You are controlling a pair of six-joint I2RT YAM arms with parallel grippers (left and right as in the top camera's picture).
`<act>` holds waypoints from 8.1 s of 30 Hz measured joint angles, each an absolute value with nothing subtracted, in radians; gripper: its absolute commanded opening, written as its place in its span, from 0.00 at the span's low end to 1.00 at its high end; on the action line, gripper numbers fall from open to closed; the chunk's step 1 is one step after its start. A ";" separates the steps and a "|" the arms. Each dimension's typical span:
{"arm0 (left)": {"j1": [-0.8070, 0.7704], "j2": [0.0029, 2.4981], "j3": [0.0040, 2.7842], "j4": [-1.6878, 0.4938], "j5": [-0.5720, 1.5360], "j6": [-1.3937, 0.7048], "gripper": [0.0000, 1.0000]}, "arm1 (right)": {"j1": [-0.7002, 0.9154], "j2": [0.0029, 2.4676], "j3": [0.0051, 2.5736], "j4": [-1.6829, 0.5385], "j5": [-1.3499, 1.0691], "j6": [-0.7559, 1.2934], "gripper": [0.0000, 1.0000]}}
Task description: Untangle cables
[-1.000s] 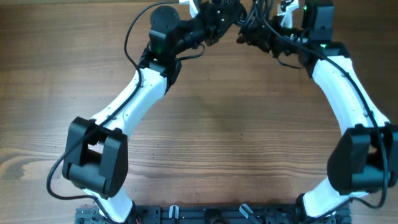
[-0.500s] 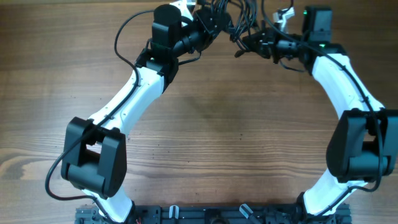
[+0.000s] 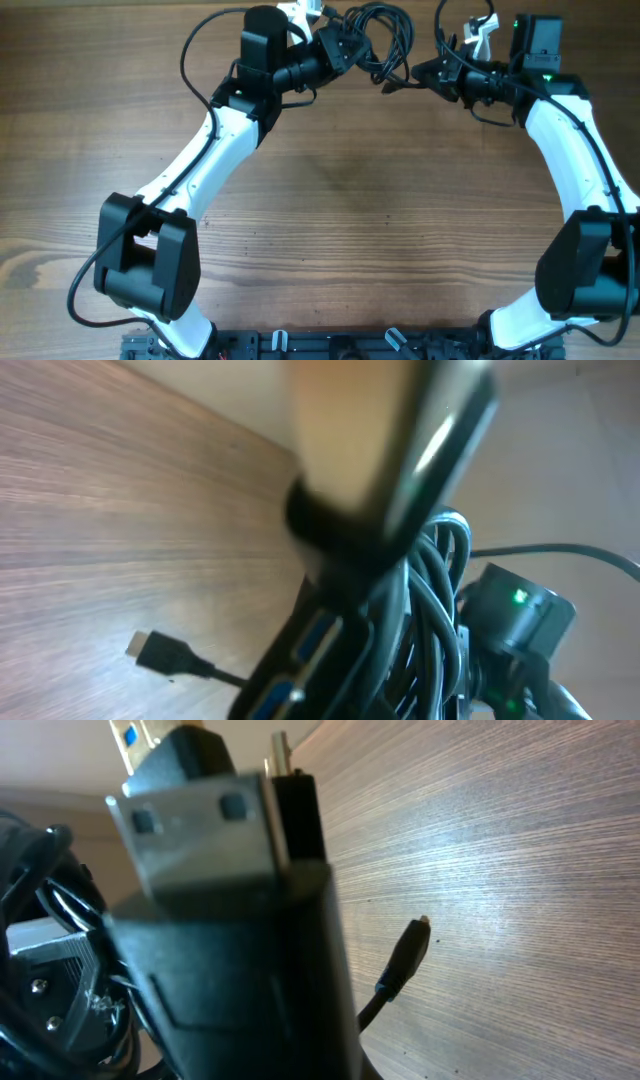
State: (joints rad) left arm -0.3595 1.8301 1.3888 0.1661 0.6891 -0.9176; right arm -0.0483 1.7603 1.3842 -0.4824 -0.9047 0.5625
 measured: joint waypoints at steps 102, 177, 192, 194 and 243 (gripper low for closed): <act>-0.313 1.795 1.427 0.092 0.636 -0.425 0.37 | 0.086 1.586 1.330 -0.661 -0.512 0.245 0.04; -0.620 1.798 1.443 -0.152 0.371 -0.517 0.07 | 0.055 1.600 1.304 -0.513 -0.678 0.331 0.04; -0.638 1.801 1.443 -0.143 0.156 -0.502 0.20 | -0.034 1.600 1.304 -0.532 -0.928 0.329 0.04; -0.641 1.801 1.443 -0.142 0.141 -0.487 0.20 | -0.034 1.600 1.304 -0.535 -0.928 0.319 0.04; -0.333 1.736 1.442 -0.369 0.832 -0.263 0.70 | -0.041 1.600 1.304 -0.545 -1.178 0.099 0.04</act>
